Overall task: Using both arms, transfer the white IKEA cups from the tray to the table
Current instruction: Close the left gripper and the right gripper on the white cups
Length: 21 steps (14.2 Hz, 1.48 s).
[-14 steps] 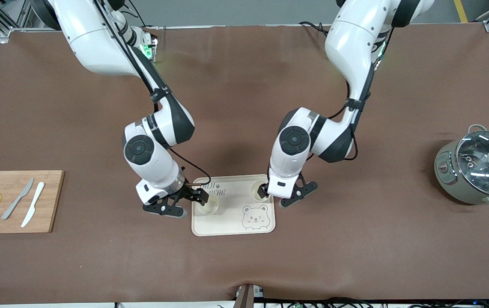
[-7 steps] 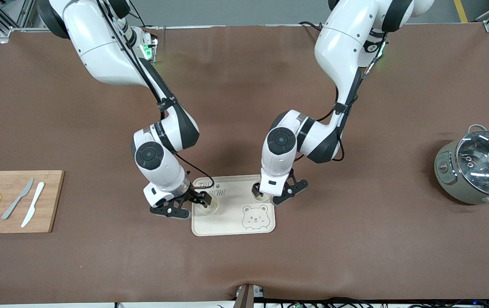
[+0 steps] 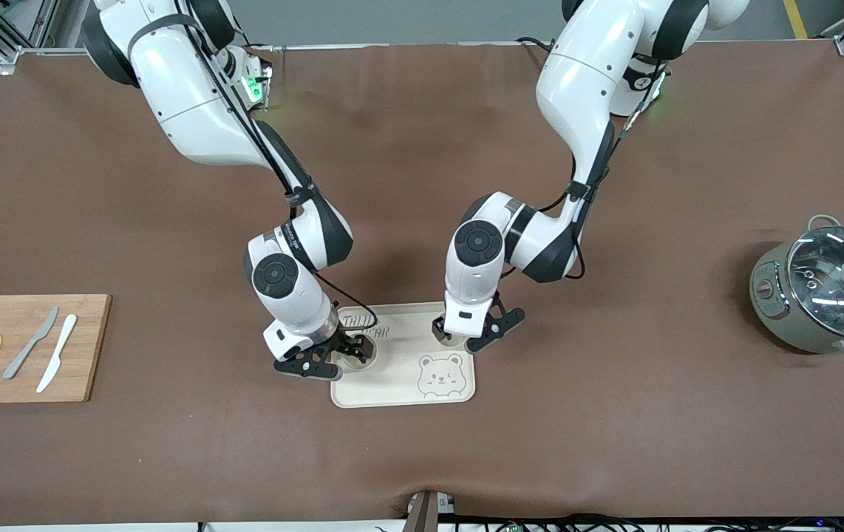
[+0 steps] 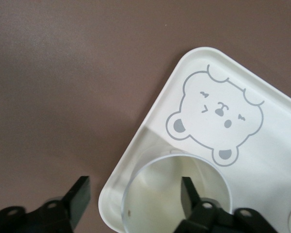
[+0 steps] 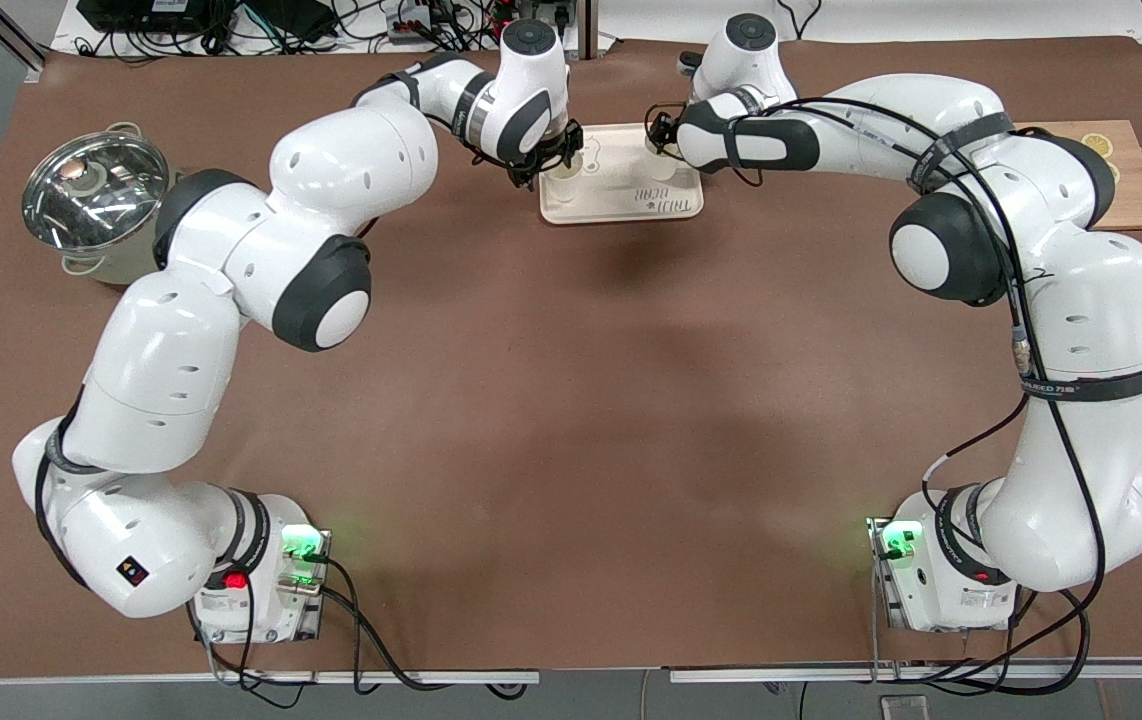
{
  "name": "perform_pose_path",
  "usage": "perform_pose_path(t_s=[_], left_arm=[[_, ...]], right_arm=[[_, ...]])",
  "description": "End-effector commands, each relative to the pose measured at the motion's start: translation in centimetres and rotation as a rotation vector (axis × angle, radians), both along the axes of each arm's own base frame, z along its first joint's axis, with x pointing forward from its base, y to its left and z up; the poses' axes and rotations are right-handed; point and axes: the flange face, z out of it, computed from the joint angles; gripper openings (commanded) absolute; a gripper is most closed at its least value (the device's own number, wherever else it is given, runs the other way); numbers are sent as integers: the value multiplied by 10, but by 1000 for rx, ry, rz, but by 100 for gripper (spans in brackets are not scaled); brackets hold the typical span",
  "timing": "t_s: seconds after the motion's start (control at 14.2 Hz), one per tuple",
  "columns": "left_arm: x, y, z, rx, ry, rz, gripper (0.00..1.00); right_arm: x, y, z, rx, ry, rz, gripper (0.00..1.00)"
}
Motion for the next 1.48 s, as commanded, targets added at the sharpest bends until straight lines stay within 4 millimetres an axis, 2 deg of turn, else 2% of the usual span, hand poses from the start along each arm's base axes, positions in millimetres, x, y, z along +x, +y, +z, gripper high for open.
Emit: perform_pose_path(t_s=[0.0,0.14,0.21,0.28,0.63,0.84,1.05,1.12,1.26,1.34,1.41], left_arm=[[2,-5,3,4,-24,23,18],[2,-4,3,4,-25,29,1],[3,-3,3,6,-27,28,0],[4,-3,5,6,-30,28,0],[9,2,21,-2,-40,38,0],[15,13,42,4,-38,45,0],[24,29,65,23,-45,40,0],[29,38,65,26,-43,37,0],[40,55,76,24,-54,28,0],[45,65,79,24,-55,20,0],[50,74,79,30,-52,19,0]], right_arm=[[4,3,1,-12,-14,1,46],[4,2,-1,-14,-11,0,19],[4,1,-2,-13,-9,-1,8],[4,1,-2,-14,-9,0,2],[4,1,-3,-13,-9,-1,0],[4,2,1,-12,-8,-4,0],[9,1,38,-12,17,-14,0],[10,-2,48,-30,63,-16,0],[12,-19,107,-53,110,-26,0],[11,-32,131,-68,132,-6,0],[13,-53,159,-80,139,35,0]])
